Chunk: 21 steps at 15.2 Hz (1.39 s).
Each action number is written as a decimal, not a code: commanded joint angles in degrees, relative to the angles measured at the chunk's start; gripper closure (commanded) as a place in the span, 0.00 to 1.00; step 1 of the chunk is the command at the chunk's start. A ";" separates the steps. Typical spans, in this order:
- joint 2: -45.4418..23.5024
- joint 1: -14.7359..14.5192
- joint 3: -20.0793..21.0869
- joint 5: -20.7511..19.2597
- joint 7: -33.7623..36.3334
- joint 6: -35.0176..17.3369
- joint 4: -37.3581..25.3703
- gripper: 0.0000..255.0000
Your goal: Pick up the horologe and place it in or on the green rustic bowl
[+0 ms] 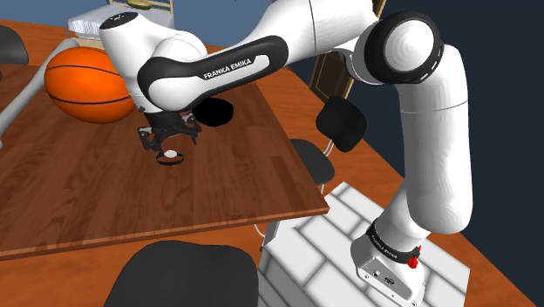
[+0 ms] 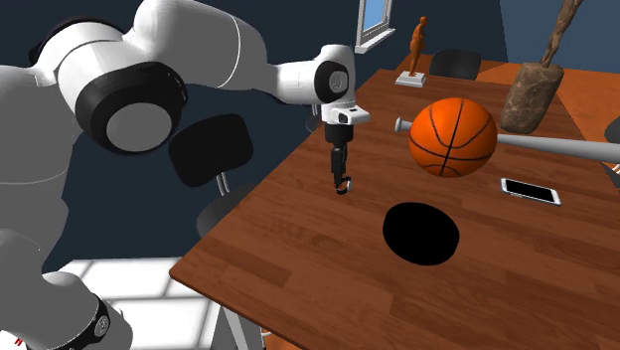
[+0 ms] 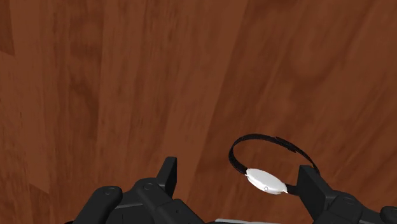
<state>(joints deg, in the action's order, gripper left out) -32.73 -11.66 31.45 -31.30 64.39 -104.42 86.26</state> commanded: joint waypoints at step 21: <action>-1.04 0.43 -0.58 -0.88 0.61 -2.75 1.85 1.00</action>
<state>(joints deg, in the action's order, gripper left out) -33.72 -11.23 30.89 -32.17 64.99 -107.13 88.09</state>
